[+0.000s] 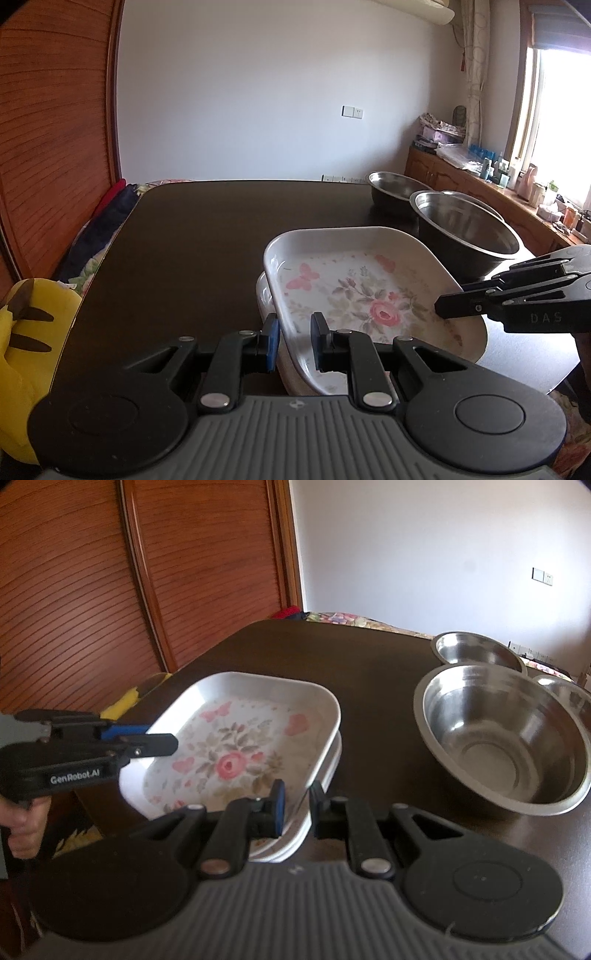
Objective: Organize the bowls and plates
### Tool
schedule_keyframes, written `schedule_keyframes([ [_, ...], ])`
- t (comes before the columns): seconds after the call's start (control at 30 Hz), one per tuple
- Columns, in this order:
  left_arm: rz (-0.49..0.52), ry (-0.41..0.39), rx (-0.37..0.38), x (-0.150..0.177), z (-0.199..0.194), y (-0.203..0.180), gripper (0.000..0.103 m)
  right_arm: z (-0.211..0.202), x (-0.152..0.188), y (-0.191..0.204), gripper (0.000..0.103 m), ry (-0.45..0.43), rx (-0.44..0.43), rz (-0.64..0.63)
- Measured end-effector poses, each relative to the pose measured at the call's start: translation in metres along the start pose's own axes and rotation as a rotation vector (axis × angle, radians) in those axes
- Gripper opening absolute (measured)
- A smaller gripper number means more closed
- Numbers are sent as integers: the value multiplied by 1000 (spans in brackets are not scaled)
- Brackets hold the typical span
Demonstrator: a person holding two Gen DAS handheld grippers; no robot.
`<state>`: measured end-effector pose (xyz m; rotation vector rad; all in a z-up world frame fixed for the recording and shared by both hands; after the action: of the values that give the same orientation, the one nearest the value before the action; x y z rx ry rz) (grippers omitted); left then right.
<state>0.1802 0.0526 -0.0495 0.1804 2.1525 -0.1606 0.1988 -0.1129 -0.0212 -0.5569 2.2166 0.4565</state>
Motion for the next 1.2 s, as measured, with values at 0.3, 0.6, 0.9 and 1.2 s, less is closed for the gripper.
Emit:
schedule_keyframes([
  [0.3,6,1,-17,4,6,1,48,4,-1,2,16,4,1,-10],
  [0.6,1,11,-17,7,10,1,48,4,0,1,16,-10,4,-11],
  [0.9,6,-5,-22,6,6,1,48,5,0,-4,19,-28,18,-6],
  [1.2,21,-47,-21,-2,-6,-3,52,-10,-8,5,35,-87,29,-62],
])
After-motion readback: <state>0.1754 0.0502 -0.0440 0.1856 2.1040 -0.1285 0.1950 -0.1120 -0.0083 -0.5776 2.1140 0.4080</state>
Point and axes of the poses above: each gripper's, at about its wrist camera, not at the fingertips, and z roughly the way its jaws point, y to its left, x to its underside, the point moved 7 cm from there along z, roughly the way its jaws point, and after that the axes turned 4 degrees about -x, right-handed, at the moved point
